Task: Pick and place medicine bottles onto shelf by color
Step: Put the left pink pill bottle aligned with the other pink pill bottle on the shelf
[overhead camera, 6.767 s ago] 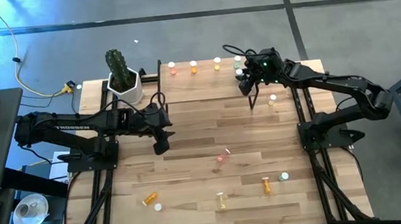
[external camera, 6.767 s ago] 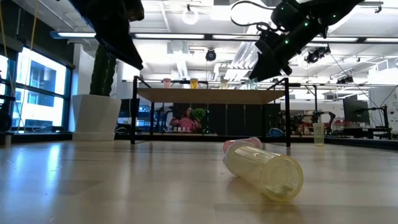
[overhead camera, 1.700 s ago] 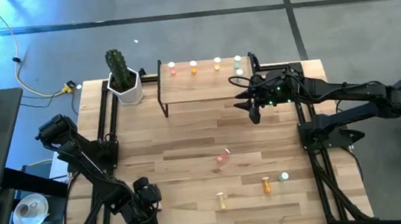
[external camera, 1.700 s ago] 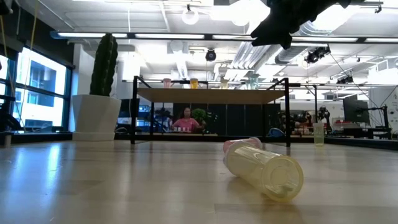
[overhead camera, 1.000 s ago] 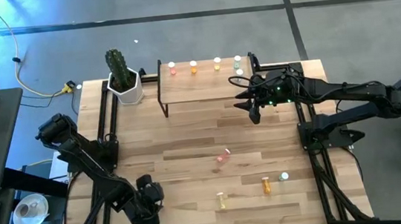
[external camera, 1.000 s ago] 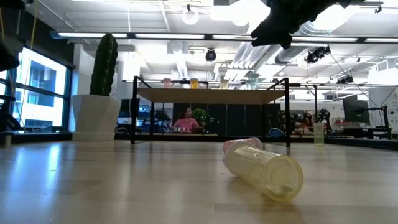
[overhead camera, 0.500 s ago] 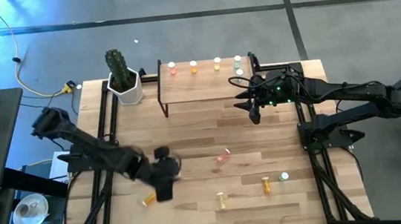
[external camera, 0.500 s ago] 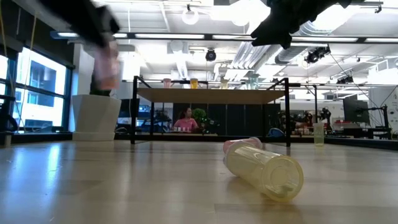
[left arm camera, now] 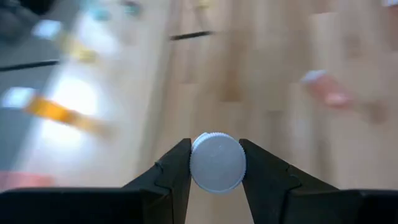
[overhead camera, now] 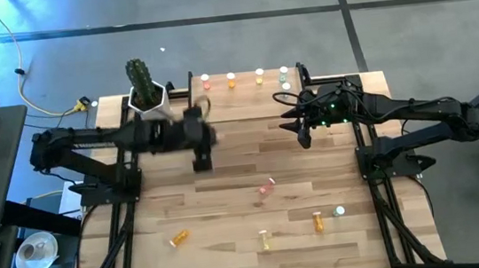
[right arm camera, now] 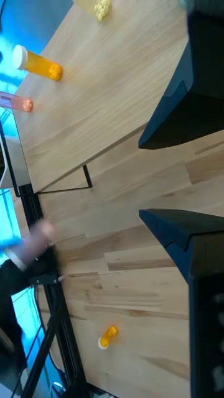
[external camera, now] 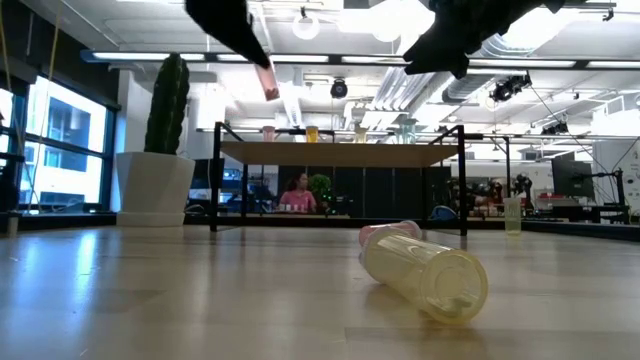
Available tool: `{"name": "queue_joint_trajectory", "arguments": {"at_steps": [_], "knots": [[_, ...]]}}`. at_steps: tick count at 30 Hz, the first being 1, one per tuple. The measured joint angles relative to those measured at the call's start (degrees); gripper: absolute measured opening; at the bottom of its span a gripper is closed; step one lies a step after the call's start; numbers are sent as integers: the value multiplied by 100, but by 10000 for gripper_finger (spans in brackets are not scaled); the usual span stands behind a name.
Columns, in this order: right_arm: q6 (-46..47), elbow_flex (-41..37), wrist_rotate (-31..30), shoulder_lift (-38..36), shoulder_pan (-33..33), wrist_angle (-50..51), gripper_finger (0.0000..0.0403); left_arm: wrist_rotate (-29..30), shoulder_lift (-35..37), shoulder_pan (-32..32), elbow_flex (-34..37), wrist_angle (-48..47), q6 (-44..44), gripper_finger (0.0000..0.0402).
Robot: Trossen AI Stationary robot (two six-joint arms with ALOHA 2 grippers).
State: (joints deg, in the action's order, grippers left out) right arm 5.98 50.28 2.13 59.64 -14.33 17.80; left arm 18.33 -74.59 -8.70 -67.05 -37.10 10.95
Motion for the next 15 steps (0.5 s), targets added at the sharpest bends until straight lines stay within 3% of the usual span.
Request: {"name": "queue_joint_trajectory", "arguments": {"at_steps": [6,11,15], "knots": [[-2,0,-159,0,0,0,158,-13,-2,-1260,-546,2,1024,113],[117,0,-195,0,-1,26,158,-103,-2,-2118,-943,4,1236,113],[126,0,-196,0,0,64,158,-618,-8,-2655,-1206,-37,1184,113]]}}
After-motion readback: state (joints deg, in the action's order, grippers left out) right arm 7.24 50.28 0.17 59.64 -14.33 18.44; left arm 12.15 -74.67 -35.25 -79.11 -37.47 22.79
